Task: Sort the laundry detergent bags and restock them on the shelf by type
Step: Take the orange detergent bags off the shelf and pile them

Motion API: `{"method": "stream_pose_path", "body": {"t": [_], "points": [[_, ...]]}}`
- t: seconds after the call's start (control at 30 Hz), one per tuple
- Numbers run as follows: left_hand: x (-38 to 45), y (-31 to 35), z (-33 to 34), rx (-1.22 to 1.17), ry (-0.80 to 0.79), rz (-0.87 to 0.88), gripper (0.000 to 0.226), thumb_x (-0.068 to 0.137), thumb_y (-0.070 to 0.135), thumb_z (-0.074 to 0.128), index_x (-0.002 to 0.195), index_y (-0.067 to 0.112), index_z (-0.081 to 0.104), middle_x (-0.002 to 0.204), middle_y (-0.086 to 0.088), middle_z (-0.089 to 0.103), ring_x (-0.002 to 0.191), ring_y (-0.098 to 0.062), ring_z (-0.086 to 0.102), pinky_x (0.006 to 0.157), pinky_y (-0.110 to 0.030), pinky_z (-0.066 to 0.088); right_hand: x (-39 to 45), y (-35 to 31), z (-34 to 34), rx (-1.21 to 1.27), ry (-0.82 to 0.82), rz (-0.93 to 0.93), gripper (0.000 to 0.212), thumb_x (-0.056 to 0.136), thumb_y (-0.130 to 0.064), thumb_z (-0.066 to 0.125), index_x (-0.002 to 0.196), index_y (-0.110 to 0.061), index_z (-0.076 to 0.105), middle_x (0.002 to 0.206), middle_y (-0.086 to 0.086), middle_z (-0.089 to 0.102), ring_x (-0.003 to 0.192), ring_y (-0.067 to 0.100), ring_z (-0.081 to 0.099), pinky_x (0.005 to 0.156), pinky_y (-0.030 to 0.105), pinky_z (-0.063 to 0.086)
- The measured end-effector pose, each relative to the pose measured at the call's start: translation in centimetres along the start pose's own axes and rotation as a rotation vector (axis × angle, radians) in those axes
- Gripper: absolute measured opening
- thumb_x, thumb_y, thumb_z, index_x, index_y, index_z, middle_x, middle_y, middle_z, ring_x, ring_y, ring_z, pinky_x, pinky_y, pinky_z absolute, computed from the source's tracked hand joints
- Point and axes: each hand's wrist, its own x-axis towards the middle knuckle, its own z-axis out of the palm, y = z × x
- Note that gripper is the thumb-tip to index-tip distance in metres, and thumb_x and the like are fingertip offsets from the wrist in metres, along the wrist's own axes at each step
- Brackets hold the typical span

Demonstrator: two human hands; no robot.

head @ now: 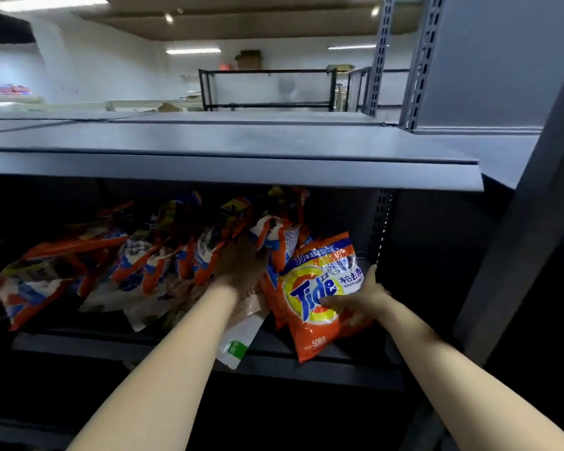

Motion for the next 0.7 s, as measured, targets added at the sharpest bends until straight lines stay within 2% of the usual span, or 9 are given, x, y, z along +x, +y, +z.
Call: {"method": "stream_pose_path", "body": {"t": [0.07,0.1,0.13,0.2,0.23,0.3,0.43,0.6,0.7], "points": [[0.8,0.1,-0.1,-0.056,0.032,-0.048,0.052,0.092,0.052,0.048,0.128,0.015,0.050,0.122,-0.008,0.059,0.110,-0.026,0.056,0.092,-0.040,0.048,-0.8,-0.2,0.4,-0.010,0.061,0.067,0.169,0.015,-0.067,0.085,0.150,-0.019,-0.003,0.144,0.011,0.040,0.132,0.032,0.039,0.106,0.047,0.040],[0.9,0.3,-0.2,-0.070,0.054,-0.081,0.051,0.090,0.053,0.050,0.125,0.015,0.052,0.117,-0.008,0.061,0.106,-0.026,0.058,0.091,-0.039,0.048,-1.0,0.0,0.5,0.044,0.073,0.089,0.162,0.011,-0.064,0.087,0.148,-0.016,0.014,0.138,0.011,0.048,0.125,0.032,0.048,0.101,0.048,0.045],[1.2,0.5,-0.2,-0.059,0.080,-0.101,0.052,0.090,0.054,0.050,0.125,0.016,0.052,0.118,-0.009,0.061,0.106,-0.027,0.058,0.091,-0.040,0.048,-1.3,0.1,0.5,0.172,0.053,0.106,0.146,0.011,-0.054,0.092,0.138,-0.011,0.035,0.127,0.013,0.059,0.113,0.032,0.058,0.093,0.049,0.051],[1.4,1.1,-0.3,0.020,0.135,-0.106,0.054,0.094,0.057,0.040,0.125,0.015,0.053,0.119,-0.011,0.061,0.108,-0.028,0.058,0.092,-0.040,0.047,-2.0,0.4,0.6,0.396,0.002,0.106,0.081,0.038,-0.020,0.098,0.107,-0.002,0.060,0.102,0.017,0.071,0.092,0.033,0.069,0.082,0.049,0.056],[1.5,1.3,-0.3,0.040,0.156,-0.114,0.055,0.095,0.057,0.035,0.122,0.014,0.055,0.118,-0.012,0.062,0.106,-0.029,0.059,0.091,-0.039,0.047,-2.8,0.2,0.6,0.424,0.013,0.090,0.054,0.051,-0.010,0.092,0.096,-0.002,0.065,0.095,0.018,0.072,0.085,0.034,0.070,0.079,0.049,0.057],[1.6,1.4,-0.3,-0.028,0.176,-0.139,0.053,0.098,0.052,0.034,0.117,0.009,0.058,0.115,-0.015,0.064,0.105,-0.031,0.060,0.088,-0.036,0.047,-3.5,0.3,0.7,0.381,0.102,0.012,0.030,0.059,-0.008,0.086,0.084,-0.008,0.069,0.087,0.014,0.073,0.079,0.032,0.071,0.080,0.048,0.057],[0.2,2.2,-0.9,-0.353,0.256,-0.093,0.044,0.098,0.041,0.045,0.119,0.004,0.058,0.115,-0.017,0.064,0.107,-0.033,0.060,0.089,-0.037,0.048,-4.4,0.9,1.6,0.318,0.169,-0.074,0.019,0.076,-0.010,0.075,0.080,-0.024,0.062,0.097,0.009,0.072,0.087,0.027,0.069,0.085,0.046,0.055],[-3.5,4.9,-2.1,-0.320,0.456,-0.103,0.042,0.102,0.032,0.034,0.137,0.010,0.046,0.133,-0.016,0.054,0.119,-0.033,0.052,0.089,-0.036,0.043,-6.4,1.5,1.4,0.070,0.255,-0.160,0.020,0.090,-0.032,0.060,0.105,-0.020,0.064,0.104,0.003,0.068,0.098,0.024,0.064,0.079,0.029,0.048],[-6.8,5.7,-2.4,-0.348,0.586,-0.104,0.036,0.101,0.025,0.039,0.129,0.007,0.053,0.121,-0.016,0.061,0.110,-0.032,0.057,0.077,-0.030,0.041,-7.7,1.6,1.2,0.049,0.259,-0.160,0.022,0.094,-0.032,0.054,0.111,-0.022,0.064,0.109,0.001,0.068,0.101,0.023,0.062,0.075,0.025,0.043]]}}
